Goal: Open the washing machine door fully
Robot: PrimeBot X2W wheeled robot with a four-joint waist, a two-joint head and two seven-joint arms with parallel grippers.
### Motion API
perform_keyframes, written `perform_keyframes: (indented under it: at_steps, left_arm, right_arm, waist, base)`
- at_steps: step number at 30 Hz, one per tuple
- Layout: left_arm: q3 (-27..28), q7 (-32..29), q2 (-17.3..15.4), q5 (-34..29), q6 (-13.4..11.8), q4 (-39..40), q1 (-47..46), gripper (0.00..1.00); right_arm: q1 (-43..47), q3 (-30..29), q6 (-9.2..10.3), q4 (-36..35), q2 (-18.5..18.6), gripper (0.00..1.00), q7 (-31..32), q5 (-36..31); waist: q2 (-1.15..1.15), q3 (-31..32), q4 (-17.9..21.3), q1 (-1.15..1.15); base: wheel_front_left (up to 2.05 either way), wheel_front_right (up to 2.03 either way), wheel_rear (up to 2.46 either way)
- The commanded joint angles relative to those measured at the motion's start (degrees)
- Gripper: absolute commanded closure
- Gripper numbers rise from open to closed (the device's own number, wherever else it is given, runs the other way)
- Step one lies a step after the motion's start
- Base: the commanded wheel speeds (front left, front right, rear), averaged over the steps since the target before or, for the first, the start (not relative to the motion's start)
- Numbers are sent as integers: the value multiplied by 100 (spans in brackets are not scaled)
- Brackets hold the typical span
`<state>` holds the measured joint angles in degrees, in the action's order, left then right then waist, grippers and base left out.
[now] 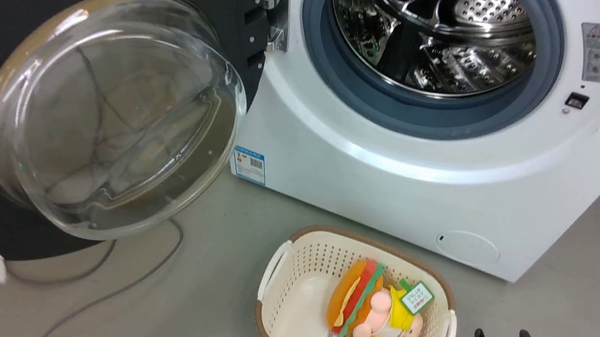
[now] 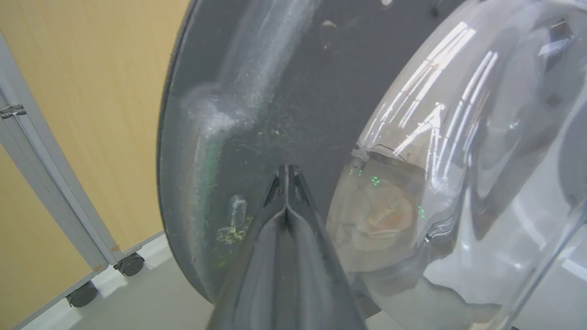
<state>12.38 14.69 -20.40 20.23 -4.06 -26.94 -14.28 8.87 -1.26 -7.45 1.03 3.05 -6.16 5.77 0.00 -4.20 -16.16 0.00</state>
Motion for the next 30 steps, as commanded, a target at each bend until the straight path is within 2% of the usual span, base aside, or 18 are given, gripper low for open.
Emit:
perform_keyframes:
  at_steps: [1,6,7,8,9,10,18,24,30]
  left_arm:
    - [34,30,68,-70,28,73,128,100]
    - [112,30,491,-406,52,684,733,98]
    - [97,30,606,-472,28,849,877,74]
    - [79,30,711,-518,19,998,1013,54]
    - [60,30,811,-560,10,1146,1143,17]
    - [31,30,909,-589,12,1269,1284,0]
    - [-466,30,1461,-956,-84,2129,2136,0]
    - [-977,30,1600,-1182,-90,2515,2406,0]
    - [-1544,-27,1672,-1297,-40,2556,2423,0]
  right_arm:
    - [-73,-9,-3,17,-17,0,-22,61]
    - [-30,-5,-3,128,-17,0,-76,143]
    - [-19,-3,-3,137,-17,0,-89,154]
    - [-13,1,-3,144,-17,0,-98,159]
    - [-7,1,-3,151,-17,0,-105,162]
    - [-7,14,-3,161,-17,0,-113,160]
    - [26,71,-3,178,-17,0,-132,151]
    - [29,77,-3,107,-17,0,-102,69]
    - [51,50,-3,-48,-17,0,-110,7]
  waist:
    - [0,62,-5,0]
    - [0,276,25,0]
    - [0,296,31,0]
    - [0,314,40,0]
    - [0,332,54,0]
    - [0,354,85,0]
    - [0,486,329,0]
    - [0,564,600,0]
    - [0,623,899,0]
  base:
    - [0,0,0]
    - [0,0,0]
    - [0,0,0]
    - [0,0,0]
    - [0,0,0]
    - [0,0,0]
    - [0,0,0]
    - [0,0,0]
    - [0,0,0]
